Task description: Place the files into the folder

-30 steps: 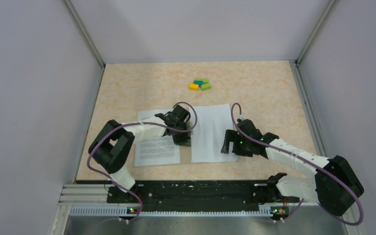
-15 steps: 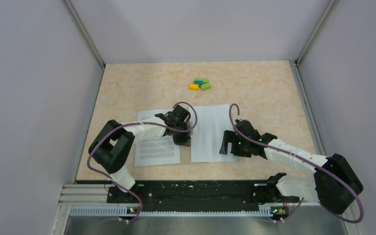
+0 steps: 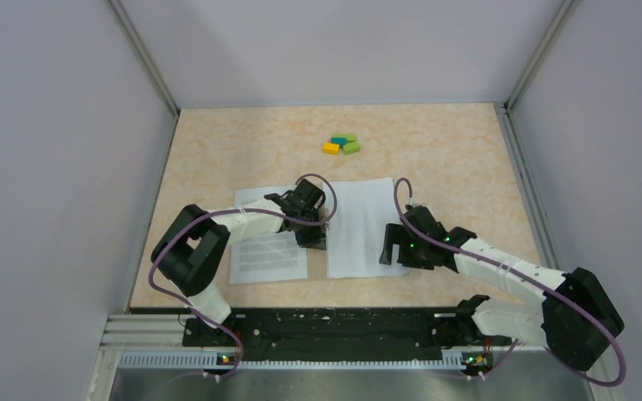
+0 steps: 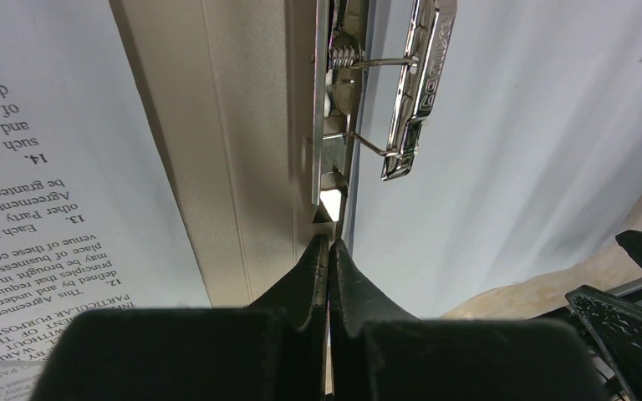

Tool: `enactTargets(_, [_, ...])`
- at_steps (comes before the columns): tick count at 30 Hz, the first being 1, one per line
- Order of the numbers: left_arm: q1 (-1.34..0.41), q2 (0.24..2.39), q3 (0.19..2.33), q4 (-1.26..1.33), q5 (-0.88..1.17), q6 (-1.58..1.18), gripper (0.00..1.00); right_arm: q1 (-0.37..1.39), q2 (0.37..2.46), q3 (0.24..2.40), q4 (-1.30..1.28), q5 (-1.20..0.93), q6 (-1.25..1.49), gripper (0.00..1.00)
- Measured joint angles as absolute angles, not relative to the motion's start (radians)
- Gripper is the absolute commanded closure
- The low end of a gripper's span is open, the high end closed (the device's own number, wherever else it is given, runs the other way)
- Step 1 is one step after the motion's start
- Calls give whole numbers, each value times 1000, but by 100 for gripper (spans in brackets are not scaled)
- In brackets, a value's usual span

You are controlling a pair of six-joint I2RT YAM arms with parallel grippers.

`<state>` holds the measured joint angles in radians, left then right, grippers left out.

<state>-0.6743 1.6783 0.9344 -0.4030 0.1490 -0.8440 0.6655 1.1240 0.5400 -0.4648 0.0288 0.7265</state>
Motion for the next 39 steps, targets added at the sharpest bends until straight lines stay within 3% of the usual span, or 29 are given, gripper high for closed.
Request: enactTargets(39, [-674,1678,944,-416,134,-825,97,674,1142,593,-506,79,698,10])
